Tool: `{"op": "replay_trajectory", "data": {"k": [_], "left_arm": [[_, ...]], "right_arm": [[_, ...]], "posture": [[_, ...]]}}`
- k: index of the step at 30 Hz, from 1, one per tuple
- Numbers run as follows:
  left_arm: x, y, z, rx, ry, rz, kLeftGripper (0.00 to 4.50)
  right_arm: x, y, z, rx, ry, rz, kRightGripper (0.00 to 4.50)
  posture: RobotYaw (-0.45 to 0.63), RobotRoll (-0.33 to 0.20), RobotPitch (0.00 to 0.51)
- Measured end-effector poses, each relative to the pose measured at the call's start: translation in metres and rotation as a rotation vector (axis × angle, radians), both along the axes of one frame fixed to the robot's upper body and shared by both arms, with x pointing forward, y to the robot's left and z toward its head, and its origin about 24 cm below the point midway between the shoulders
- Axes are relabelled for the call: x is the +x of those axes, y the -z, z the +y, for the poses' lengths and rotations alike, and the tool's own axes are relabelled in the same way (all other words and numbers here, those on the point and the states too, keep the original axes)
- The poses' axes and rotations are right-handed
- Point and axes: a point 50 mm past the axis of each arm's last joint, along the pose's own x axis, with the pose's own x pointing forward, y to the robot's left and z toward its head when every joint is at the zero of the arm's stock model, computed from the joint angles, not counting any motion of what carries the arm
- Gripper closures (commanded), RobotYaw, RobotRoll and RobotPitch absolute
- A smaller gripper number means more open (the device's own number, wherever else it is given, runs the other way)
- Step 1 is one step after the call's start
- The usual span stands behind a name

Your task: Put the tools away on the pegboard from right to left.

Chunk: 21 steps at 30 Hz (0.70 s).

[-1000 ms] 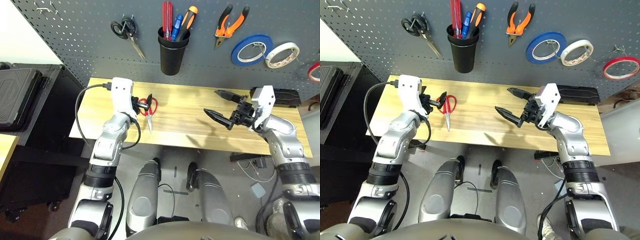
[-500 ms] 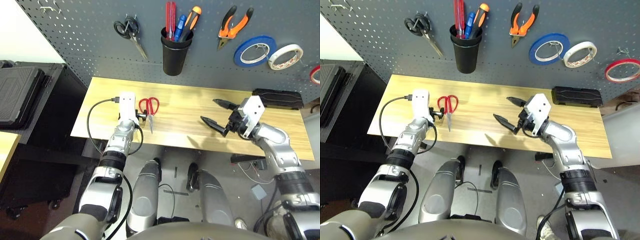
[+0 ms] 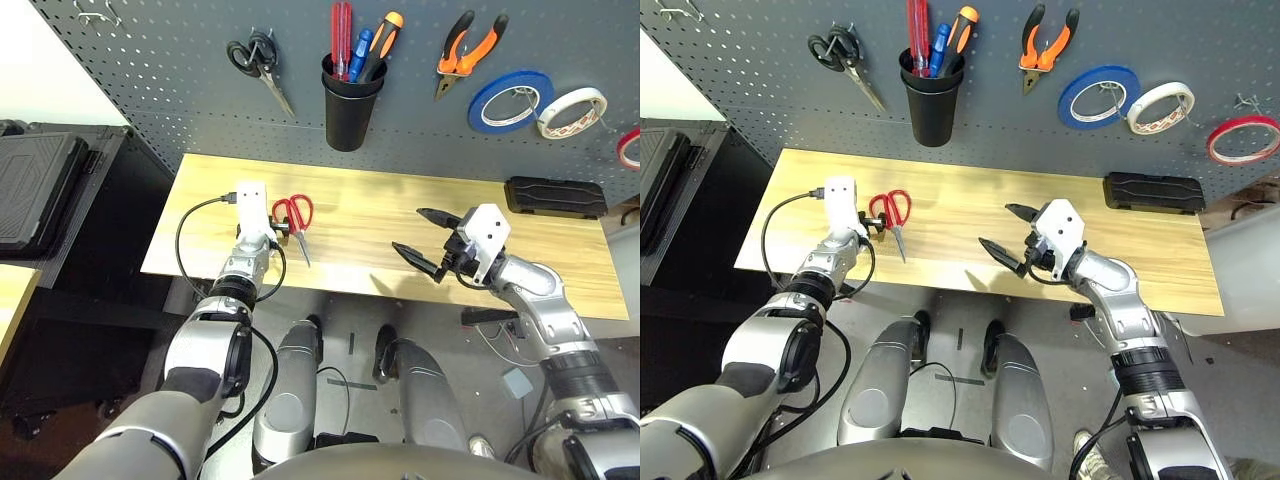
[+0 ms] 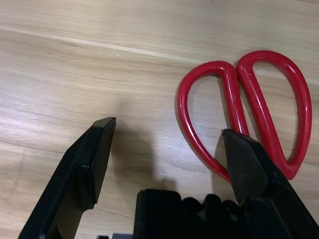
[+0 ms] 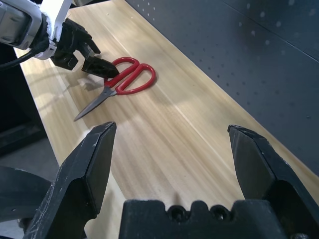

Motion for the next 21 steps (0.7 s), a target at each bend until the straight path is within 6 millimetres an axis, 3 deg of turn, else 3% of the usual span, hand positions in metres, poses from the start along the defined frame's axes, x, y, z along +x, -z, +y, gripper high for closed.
{"op": "replay_trajectory", "data": {"k": [10,21], "left_arm": [[0.000,-0.001,0.000,-0.052,-0.028,-0.002,4.41],[-0.002,-0.010,-0.006,-0.183,-0.071,-0.067,4.46]], "right_arm": [[0.006,-0.008,0.001,-0.005,-0.021,-0.042,0.00],[0.014,-0.014,0.006,0.055,-0.079,-0.114,0.00]], "posture": [[0.20,0.000,0.266],[0.22,0.000,0.257]]}}
